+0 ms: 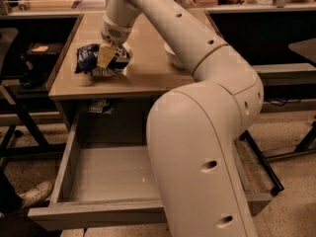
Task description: Pick blue chip bag from top drawer and place on counter
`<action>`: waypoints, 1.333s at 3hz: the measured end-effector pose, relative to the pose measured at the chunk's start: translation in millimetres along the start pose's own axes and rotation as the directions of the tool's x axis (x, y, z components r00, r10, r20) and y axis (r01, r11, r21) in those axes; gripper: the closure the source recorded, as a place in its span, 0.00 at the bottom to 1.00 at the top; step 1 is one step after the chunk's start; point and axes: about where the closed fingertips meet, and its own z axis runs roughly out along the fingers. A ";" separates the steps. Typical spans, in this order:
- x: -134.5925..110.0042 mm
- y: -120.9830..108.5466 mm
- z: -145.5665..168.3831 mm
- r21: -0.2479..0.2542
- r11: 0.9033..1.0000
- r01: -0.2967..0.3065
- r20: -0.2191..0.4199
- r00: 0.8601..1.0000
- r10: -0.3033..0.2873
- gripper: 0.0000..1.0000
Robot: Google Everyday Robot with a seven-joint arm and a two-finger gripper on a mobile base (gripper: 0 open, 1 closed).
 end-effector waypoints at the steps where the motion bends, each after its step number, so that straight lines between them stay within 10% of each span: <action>1: 0.0 0.0 0.0 0.000 1.000 0.000 0.000 1.000 0.000 0.20; 2: 0.0 0.0 0.1 0.000 1.000 0.000 0.000 1.000 0.000 0.00; 4: 1.9 1.6 -5.9 0.001 1.000 -0.020 0.004 1.000 0.020 0.00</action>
Offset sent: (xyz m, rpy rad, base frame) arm 0.0000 0.0000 0.0000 0.0000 0.0000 0.0000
